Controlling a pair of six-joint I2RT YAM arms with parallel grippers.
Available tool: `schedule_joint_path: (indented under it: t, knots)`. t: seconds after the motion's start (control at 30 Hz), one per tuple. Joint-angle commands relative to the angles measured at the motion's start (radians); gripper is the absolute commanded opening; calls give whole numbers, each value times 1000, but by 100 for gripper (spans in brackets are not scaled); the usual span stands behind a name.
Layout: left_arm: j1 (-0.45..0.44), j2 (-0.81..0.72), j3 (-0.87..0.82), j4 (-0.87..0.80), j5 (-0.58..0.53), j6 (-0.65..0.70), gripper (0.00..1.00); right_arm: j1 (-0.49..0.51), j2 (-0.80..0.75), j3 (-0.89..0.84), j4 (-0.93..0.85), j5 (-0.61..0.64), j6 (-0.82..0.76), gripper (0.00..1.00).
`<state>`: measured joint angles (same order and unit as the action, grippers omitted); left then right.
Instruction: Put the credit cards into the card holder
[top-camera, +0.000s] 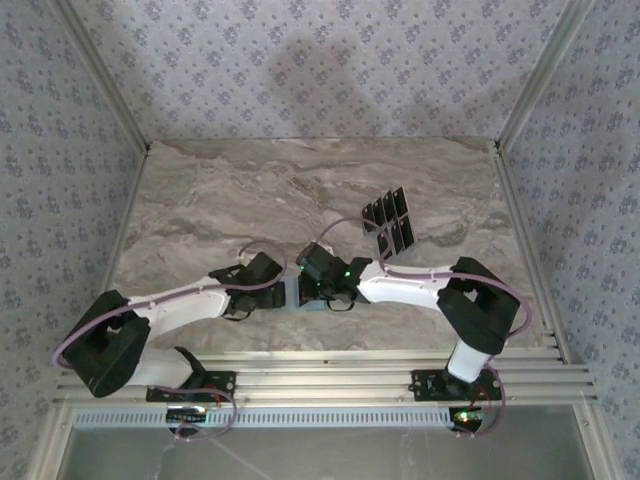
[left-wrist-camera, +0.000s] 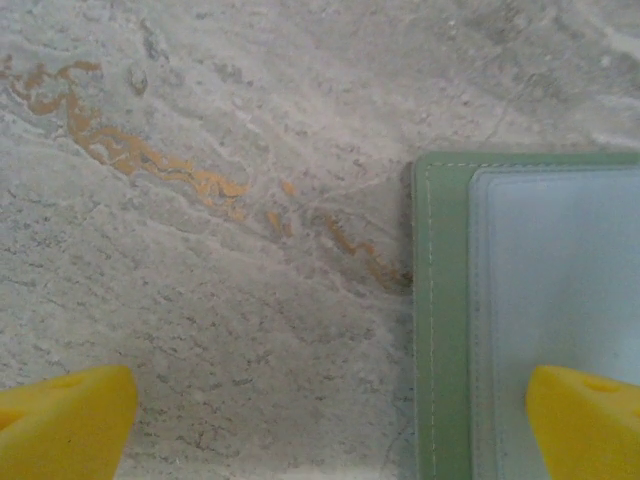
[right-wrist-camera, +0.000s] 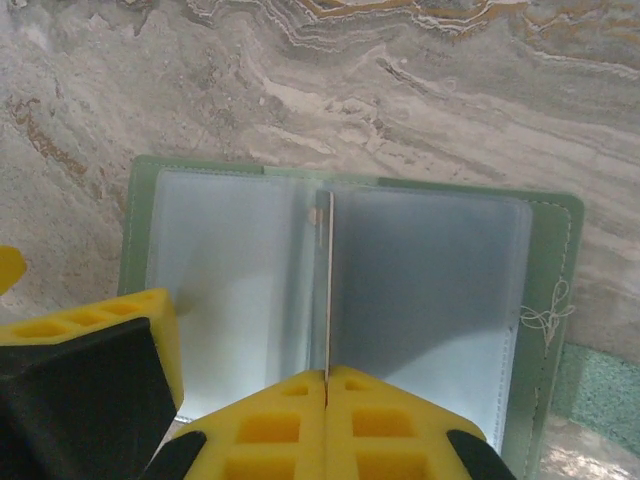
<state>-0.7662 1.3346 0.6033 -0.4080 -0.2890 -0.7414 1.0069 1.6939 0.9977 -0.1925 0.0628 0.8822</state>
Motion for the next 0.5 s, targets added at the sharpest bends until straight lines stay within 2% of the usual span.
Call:
schedule_joint_path:
  t: [0.0, 0.3, 0.47]
  knots:
    - [-5, 15, 19, -65, -51, -5, 100, -4, 11, -25, -10, -10, -1, 0]
    - [-5, 6, -9, -103, -80, -51, 100, -12, 15, -40, 18, -28, 12, 0]
    - [-5, -9, -27, -91, -71, -67, 100, -32, -12, -81, 120, -79, 9, 0]
